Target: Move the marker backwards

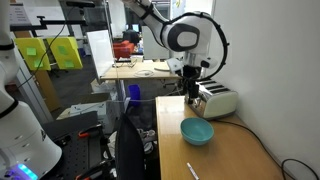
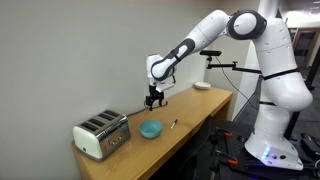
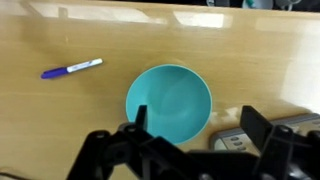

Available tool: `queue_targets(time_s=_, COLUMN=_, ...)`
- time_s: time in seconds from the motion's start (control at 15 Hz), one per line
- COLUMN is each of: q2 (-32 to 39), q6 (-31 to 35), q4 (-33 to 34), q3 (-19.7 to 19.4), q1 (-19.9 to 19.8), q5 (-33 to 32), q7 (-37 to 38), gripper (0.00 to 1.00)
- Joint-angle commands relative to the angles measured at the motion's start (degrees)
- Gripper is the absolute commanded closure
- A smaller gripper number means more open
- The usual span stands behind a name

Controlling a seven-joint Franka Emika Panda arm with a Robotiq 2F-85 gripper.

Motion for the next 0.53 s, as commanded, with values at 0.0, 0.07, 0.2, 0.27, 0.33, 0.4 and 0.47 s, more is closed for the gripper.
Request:
queue_targets(time_s=0.0, q2=3.9, q6=2.4, q4=1.0, q3=-0.2, q1=-0.4, q5=5.3, q7=4.9, gripper=0.00)
queue_targets(time_s=0.07, q2=4.9, q6=2.9, q4=1.0, q3=-0.4, q1=-0.3, q5=6.8, q7=6.8, gripper=0.00)
queue_targets(time_s=0.2, q2=7.2, q6=5.5, q4=1.0, q3=-0.8, q1=-0.2, q5=9.8, q7=10.1, gripper=0.00)
queue_targets(time_s=0.27, q2=8.0, q6=6.4, q4=1.0, q3=-0.9, q1=-0.3, q5=11.0, q7=11.3, gripper=0.00)
queue_targets(time_s=0.33, q2=9.0, q6=7.9, q4=1.1, q3=-1.6, q1=0.0, q5=11.7, q7=13.5, gripper=0.00)
queue_targets(time_s=0.4, q2=9.8, q6=8.8, q4=1.3, q3=-1.9, q1=-0.1, q5=13.0, q7=15.1, gripper=0.00)
queue_targets(time_s=0.47, q2=10.4, q6=9.6, q4=1.4, q3=-2.1, q1=-0.5, q5=14.3, q7=16.4, gripper=0.00)
